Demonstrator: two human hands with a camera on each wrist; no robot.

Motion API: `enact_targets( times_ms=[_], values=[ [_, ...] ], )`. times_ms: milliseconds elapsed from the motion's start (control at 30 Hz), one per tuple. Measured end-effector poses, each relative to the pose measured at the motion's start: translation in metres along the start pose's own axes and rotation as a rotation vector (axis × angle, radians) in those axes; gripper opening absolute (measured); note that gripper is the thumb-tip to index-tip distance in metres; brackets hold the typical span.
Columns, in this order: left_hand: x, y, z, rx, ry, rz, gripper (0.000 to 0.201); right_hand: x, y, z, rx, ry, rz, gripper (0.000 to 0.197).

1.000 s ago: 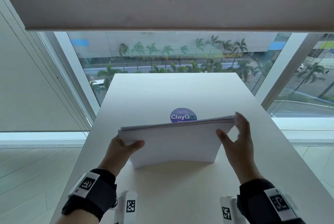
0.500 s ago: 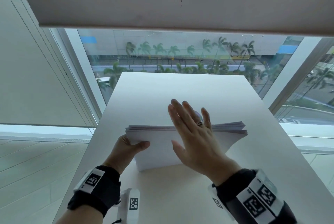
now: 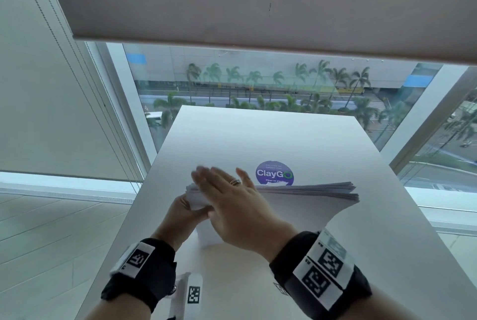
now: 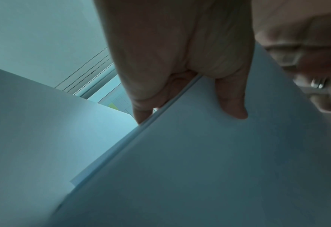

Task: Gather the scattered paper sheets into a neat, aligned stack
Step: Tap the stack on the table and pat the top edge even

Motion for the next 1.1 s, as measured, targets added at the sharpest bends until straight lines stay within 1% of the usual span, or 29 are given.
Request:
enact_targets(
  times_ms=[67, 100, 200, 267, 333, 367, 400, 467, 500, 567, 600, 633, 733, 767, 833, 867, 900, 933, 967, 1000, 1033, 1100],
  values=[
    [-0.001, 0.002, -0.001, -0.024, -0.009, 0.008, 0.025, -0.004, 0.006, 0.000, -0.097, -0.046, -0.026, 0.081],
    [0.000, 0.002, 0.000, -0.025, -0.007, 0.008, 0.024, -0.005, 0.005, -0.001, -0.099, -0.053, -0.019, 0.082],
    [0.000, 0.001, 0.001, -0.021, -0.005, 0.005, 0.018, -0.001, -0.004, -0.002, 0.010, 0.000, -0.026, 0.073],
    [0.000, 0.000, 0.001, -0.022, -0.010, 0.013, 0.022, -0.004, -0.003, -0.004, -0.029, -0.009, -0.007, 0.075],
    [0.002, 0.002, 0.001, -0.043, -0.005, 0.021, 0.028, -0.007, 0.002, -0.004, -0.081, -0.065, 0.006, 0.082],
    [0.002, 0.003, 0.001, -0.050, -0.002, 0.017, 0.028, -0.008, 0.003, -0.004, -0.081, -0.081, 0.010, 0.081],
    [0.003, 0.003, 0.001, -0.049, 0.001, 0.018, 0.029, -0.007, 0.004, -0.003, -0.059, -0.079, 0.003, 0.078],
    [0.003, 0.002, 0.001, -0.034, 0.012, 0.032, 0.031, -0.006, 0.001, -0.002, 0.041, -0.063, 0.001, 0.068],
    [0.002, 0.001, 0.001, -0.031, 0.014, 0.037, 0.028, -0.007, 0.000, -0.002, 0.072, -0.067, 0.012, 0.067],
    [0.000, -0.001, 0.001, -0.052, 0.018, 0.049, 0.017, -0.010, 0.007, -0.002, 0.032, -0.078, 0.039, 0.071],
    [0.000, -0.001, 0.001, -0.063, 0.021, 0.056, 0.019, -0.015, 0.011, -0.002, 0.005, -0.104, 0.030, 0.073],
    [0.002, -0.001, 0.001, -0.071, 0.032, 0.062, 0.022, -0.022, 0.015, -0.002, 0.013, -0.139, 0.014, 0.074],
    [0.004, -0.001, -0.001, -0.089, 0.069, 0.069, 0.026, -0.048, 0.017, -0.012, 0.182, -0.228, -0.087, 0.072],
    [0.005, 0.000, -0.001, -0.098, 0.071, 0.072, 0.026, -0.058, 0.020, -0.016, 0.182, -0.259, -0.086, 0.071],
    [0.005, -0.001, -0.002, -0.103, 0.071, 0.067, 0.024, -0.074, 0.037, -0.024, 0.028, -0.320, -0.057, 0.074],
    [0.005, -0.002, -0.002, -0.104, 0.072, 0.063, 0.024, -0.084, 0.043, -0.028, -0.015, -0.365, -0.068, 0.076],
    [0.005, -0.002, -0.002, -0.107, 0.072, 0.061, 0.025, -0.094, 0.045, -0.033, 0.004, -0.404, -0.092, 0.077],
    [0.004, -0.003, -0.002, -0.109, 0.070, 0.058, 0.025, -0.103, 0.044, -0.039, 0.066, -0.436, -0.120, 0.076],
    [0.003, -0.002, -0.002, -0.110, 0.071, 0.055, 0.023, -0.111, 0.042, -0.045, 0.136, -0.466, -0.147, 0.075],
    [0.003, -0.003, -0.002, -0.107, 0.068, 0.049, 0.018, -0.119, 0.041, -0.052, 0.156, -0.491, -0.155, 0.074],
    [0.002, -0.003, -0.002, -0.103, 0.065, 0.038, 0.015, -0.126, 0.044, -0.057, 0.124, -0.516, -0.153, 0.075],
    [0.002, -0.003, -0.002, -0.104, 0.066, 0.022, 0.016, -0.134, 0.054, -0.064, -0.009, -0.559, -0.133, 0.080]
  ],
)
Point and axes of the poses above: each hand's wrist, its own z-axis towards the middle knuckle, its own y-axis out of the back of the hand, x = y × z, the point moved 5 cm from there along z, towards the middle knuckle, and after that the axes turned 9 degrees about -y, right-handed, at the moved point
